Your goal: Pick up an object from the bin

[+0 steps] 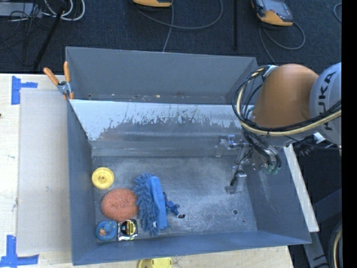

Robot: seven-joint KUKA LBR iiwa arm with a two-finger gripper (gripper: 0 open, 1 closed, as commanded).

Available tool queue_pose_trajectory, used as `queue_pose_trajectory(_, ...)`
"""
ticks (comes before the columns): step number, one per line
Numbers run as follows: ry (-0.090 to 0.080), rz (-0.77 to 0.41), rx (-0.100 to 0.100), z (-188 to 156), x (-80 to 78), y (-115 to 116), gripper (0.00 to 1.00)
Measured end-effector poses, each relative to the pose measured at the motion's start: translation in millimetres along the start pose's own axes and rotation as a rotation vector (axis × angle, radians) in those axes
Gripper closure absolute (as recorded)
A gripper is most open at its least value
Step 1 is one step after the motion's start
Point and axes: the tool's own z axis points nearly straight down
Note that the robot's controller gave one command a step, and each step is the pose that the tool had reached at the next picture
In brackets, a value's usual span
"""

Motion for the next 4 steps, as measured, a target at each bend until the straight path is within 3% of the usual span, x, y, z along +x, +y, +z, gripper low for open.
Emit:
queue_pose_trajectory(1,0.003,-0.1,-0.004,29.4,42.6,33.8,0.0)
queue_pose_trajectory(2,0.01,-0.079,-0.004,55.1,61.7,43.5,0.0)
queue_pose_trajectory(3,0.012,-0.043,-0.003,8.7,54.2,84.7,0.0)
queue_pose_trajectory(4,0.0,-0.061,-0.004,-28.2,61.1,101.1,0.0)
